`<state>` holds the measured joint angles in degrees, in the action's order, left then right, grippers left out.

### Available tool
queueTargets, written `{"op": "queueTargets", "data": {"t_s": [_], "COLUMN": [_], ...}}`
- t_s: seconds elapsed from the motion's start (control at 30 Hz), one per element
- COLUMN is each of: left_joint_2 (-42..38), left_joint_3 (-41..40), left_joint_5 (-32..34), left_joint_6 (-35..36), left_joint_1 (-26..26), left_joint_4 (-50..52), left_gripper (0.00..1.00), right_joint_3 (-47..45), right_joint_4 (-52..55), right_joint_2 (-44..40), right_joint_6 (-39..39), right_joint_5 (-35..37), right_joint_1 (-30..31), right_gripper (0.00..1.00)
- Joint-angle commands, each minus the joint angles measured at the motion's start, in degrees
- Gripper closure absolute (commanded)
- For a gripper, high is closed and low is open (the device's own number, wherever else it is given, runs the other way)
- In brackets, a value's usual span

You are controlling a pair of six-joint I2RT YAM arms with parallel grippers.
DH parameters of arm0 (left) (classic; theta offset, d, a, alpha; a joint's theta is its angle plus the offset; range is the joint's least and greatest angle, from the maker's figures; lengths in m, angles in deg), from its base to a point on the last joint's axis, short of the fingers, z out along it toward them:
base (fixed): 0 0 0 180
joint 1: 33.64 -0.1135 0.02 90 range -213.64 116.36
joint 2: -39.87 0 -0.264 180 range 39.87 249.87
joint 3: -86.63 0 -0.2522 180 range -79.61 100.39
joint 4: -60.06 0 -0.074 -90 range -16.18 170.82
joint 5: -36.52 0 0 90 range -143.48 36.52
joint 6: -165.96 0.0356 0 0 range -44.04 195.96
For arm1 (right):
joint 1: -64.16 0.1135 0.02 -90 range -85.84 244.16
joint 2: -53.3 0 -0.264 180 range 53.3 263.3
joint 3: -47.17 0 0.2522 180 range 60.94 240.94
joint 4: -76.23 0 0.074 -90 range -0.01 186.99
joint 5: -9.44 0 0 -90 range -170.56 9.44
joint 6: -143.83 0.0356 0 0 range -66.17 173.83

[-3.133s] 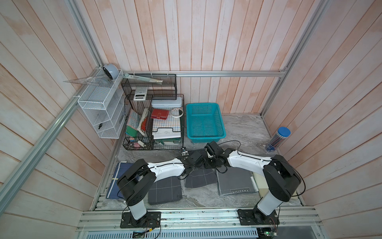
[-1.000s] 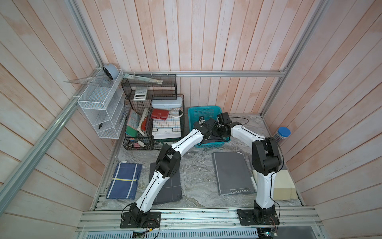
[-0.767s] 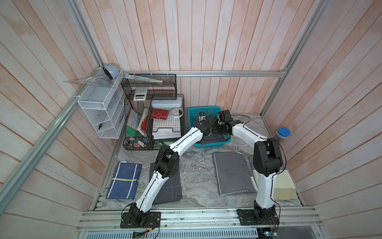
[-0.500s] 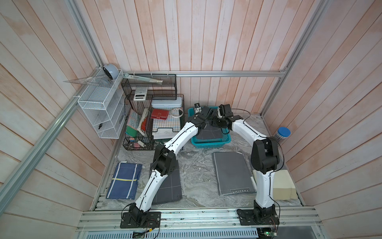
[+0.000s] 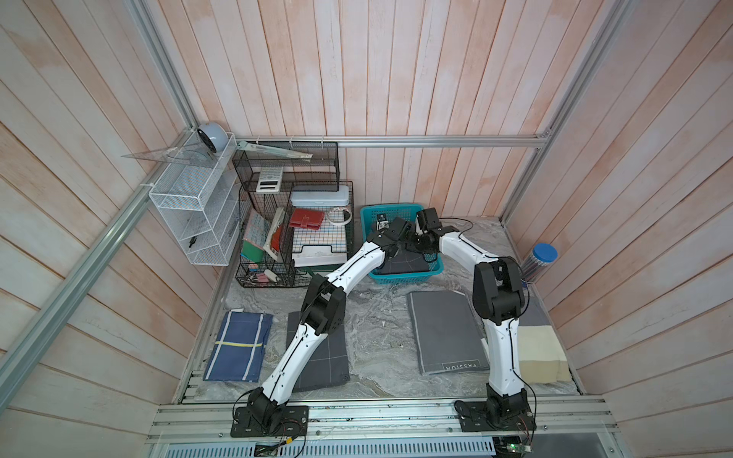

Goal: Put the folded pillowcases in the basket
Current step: Place the pillowcase in the basket.

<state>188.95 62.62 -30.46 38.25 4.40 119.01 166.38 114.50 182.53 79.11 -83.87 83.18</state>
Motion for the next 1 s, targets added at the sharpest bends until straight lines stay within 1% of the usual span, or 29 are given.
{"op": "queueTargets", "data": {"t_s": [0.0,0.1,0.13,0.2,0.23,0.3,0.33,0.37,0.4,0.43,0.53,0.57,0.7,0.8,0.9,0.97], "left_joint_2": [1.5,1.5,1.5,1.2,1.1,0.5,0.2,-0.3,-0.8,-1.3,-3.4,-4.4,-8.3,-12.5,-18.5,-23.6], "left_joint_3": [2.3,2.4,2.5,2.3,2.3,2.0,2.0,1.9,1.9,1.9,2.0,2.0,0.1,-4.2,-11.1,-17.3], "left_joint_5": [2.0,2.5,2.7,2.7,2.5,2.0,1.8,1.6,1.4,1.3,1.2,1.2,1.8,3.6,4.9,6.0], "left_joint_6": [-0.2,-0.2,-0.3,-0.4,-0.6,-0.8,-0.9,-0.8,-0.7,-0.5,-0.1,0.1,-0.2,-1.5,-2.5,-2.5], "left_joint_1": [-0.3,-0.5,-0.4,-0.5,-0.5,-0.4,-0.4,-0.2,-0.1,0.1,0.7,1.0,1.5,1.9,2.5,3.3], "left_joint_4": [1.1,1.3,1.5,1.8,1.9,1.9,1.9,1.9,1.7,1.6,1.4,1.4,1.2,0.2,-2.8,-6.0], "left_gripper": [1.0,1.0,0.97,0.9,0.82,0.75,0.69,0.63,0.6,0.57,0.41,0.39,0.37,0.37,0.37,0.37], "right_joint_3": [2.0,2.5,3.0,3.8,4.2,4.7,5.1,5.7,6.2,6.6,6.1,5.3,1.4,0.9,3.6,5.8], "right_joint_4": [-0.4,-0.4,-0.2,0.1,0.3,0.5,0.7,1.2,1.7,2.3,3.1,2.8,0.4,-0.2,1.4,2.5], "right_joint_2": [1.5,2.3,2.6,3.1,3.1,3.0,2.8,2.6,2.4,2.0,-0.3,-1.4,-5.0,-4.7,-1.9,0.2], "right_joint_6": [0.7,1.2,1.4,1.4,1.5,1.4,1.3,1.1,0.8,0.7,0.7,0.7,1.0,1.0,0.4,-0.4], "right_joint_5": [-1.2,-2.3,-2.6,-3.2,-3.3,-3.3,-3.2,-3.1,-2.9,-2.7,-2.5,-2.5,-2.7,-3.0,-2.8,-1.9], "right_joint_1": [-0.4,-0.4,-0.4,-0.4,-0.4,-0.4,-0.4,-0.5,-0.5,-0.5,-0.8,-0.7,-0.7,-0.7,-0.7,-0.7], "right_gripper": [0.98,0.94,0.91,0.79,0.74,0.61,0.55,0.51,0.49,0.48,0.47,0.47,0.47,0.47,0.47,0.47]}}
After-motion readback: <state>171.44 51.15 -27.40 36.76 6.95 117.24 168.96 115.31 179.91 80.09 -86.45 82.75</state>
